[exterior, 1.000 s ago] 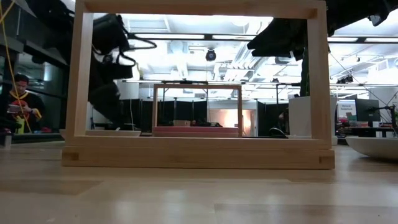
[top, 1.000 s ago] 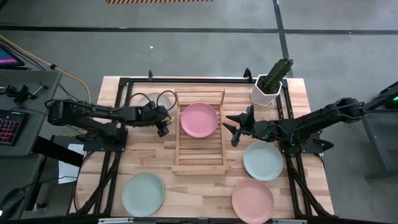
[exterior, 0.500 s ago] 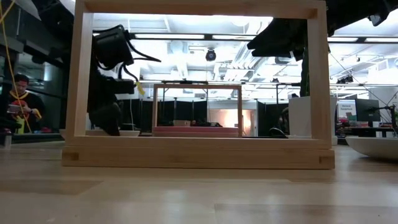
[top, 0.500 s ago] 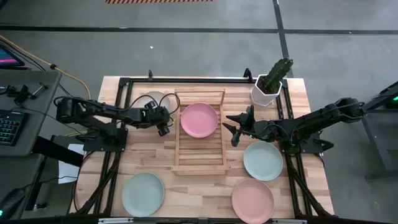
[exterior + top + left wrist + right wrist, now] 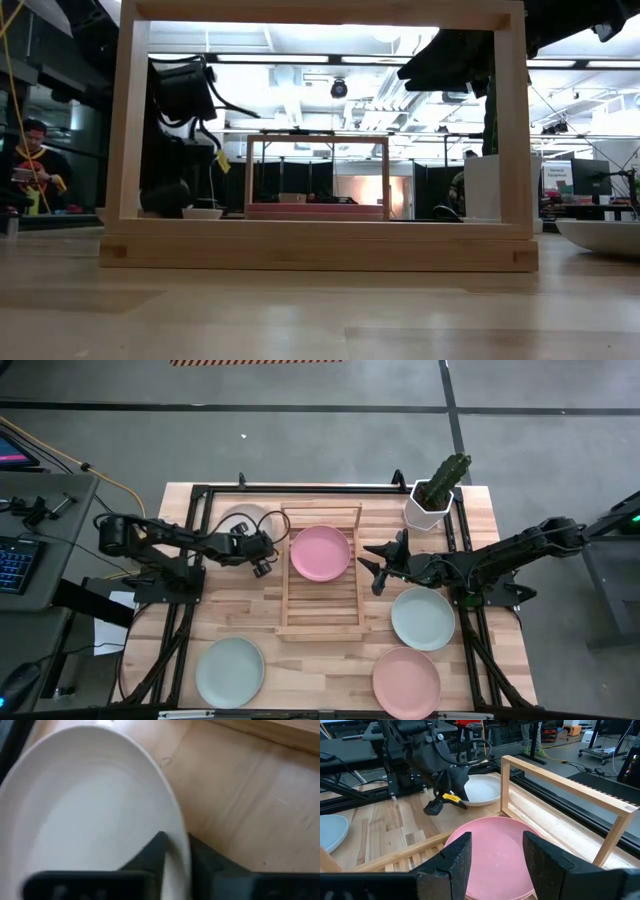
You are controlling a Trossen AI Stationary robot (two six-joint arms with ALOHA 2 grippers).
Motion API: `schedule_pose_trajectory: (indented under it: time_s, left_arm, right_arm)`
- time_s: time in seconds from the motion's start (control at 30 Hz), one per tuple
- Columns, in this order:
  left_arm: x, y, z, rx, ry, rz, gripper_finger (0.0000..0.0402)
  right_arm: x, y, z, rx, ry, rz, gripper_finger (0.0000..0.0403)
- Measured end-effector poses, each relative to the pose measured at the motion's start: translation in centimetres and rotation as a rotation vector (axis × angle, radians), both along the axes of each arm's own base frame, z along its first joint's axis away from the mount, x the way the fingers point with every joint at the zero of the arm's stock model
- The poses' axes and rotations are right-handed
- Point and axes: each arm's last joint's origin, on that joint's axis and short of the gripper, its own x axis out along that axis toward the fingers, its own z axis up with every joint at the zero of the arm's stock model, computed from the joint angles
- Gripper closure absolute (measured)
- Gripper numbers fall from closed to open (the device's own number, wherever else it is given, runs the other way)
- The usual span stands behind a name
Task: Place and stack plates onto a shelf
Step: Put the gray plate on the shelf
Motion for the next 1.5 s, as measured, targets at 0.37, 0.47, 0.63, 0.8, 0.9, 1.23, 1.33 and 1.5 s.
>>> schedule_pose_trajectory:
  time_s: [0.37, 0.47, 0.63, 0.8, 0.9, 1.23, 1.33, 1.5]
  left_arm:
    - [0.2, -3.4, 5.4, 0.043, 0.040, -0.026, 0.0397]
    - [0.0, -5.1, 7.5, 0.044, 0.019, -0.056, 0.0398]
    - [-0.9, -8.7, 10.6, -0.011, -0.030, -0.149, 0.0399]
    - [-0.9, -12.7, 12.6, -0.049, -0.146, -0.416, 0.0400]
    - [-0.3, -14.8, 13.1, -0.018, -0.213, -0.633, 0.0400]
    - [3.8, -16.8, 12.8, -0.019, -0.373, -1.138, 0.0400]
    - [4.8, -16.3, 12.4, -0.009, -0.381, -1.210, 0.0400]
    - [6.3, -14.7, 11.2, 0.030, -0.316, -1.260, 0.0400]
  right_arm:
    - [0.0, 0.0, 0.0, -0.003, 0.002, 0.001, 0.0242]
    - [0.0, 0.0, 0.0, -0.002, 0.001, 0.001, 0.0242]
    - [0.0, 0.0, 0.0, 0.000, 0.001, 0.000, 0.0242]
    - [0.0, 0.0, 0.0, 0.000, 0.000, 0.000, 0.0242]
    - [0.0, 0.0, 0.0, 0.007, -0.003, -0.002, 0.0242]
    - [0.0, 0.0, 0.0, 0.014, -0.007, -0.003, 0.0242]
    - [0.0, 0.0, 0.0, 0.013, -0.007, -0.004, 0.0242]
    - [0.0, 0.0, 0.0, 0.012, -0.003, -0.003, 0.0242]
